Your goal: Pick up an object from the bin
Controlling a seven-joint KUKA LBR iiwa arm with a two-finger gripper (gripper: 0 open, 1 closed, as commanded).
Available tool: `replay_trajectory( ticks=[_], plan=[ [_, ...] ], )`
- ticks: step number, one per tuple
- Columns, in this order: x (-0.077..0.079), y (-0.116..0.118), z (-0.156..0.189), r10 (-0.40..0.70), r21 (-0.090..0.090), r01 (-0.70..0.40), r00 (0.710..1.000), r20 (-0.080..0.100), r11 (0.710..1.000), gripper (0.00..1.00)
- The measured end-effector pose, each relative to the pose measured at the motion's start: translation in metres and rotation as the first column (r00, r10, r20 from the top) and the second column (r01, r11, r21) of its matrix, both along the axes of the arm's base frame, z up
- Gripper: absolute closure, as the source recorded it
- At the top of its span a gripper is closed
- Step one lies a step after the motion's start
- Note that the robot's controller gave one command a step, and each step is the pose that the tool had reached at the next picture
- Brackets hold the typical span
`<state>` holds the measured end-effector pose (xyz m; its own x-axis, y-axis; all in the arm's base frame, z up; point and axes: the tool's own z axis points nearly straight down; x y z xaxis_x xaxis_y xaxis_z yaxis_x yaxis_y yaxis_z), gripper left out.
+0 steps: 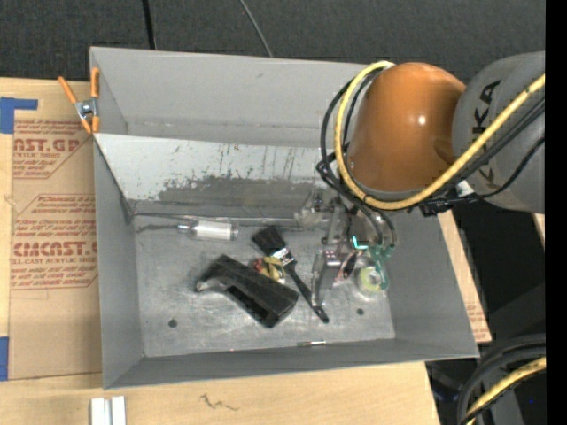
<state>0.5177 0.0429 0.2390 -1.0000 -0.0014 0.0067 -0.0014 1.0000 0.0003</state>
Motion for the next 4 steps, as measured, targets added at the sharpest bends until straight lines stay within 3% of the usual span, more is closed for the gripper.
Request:
replay_trajectory(
  ticks=[1, 2, 3, 4],
  plan=[
    [0.002, 0.0, 0.004, -0.001, 0.001, 0.001, 1.0, 0.008, 1.0, 0.0],
    [0.003, 0.014, -0.051, -0.013, 0.001, 0.013, 1.0, 0.014, 1.0, 0.0],
    [0.023, 0.031, -0.118, 0.046, 0.0, -0.046, 0.999, 0.013, 0.999, 0.0],
    [-0.008, 0.03, -0.166, 0.009, 0.004, -0.009, 1.0, 0.025, 1.0, 1.0]
  ],
)
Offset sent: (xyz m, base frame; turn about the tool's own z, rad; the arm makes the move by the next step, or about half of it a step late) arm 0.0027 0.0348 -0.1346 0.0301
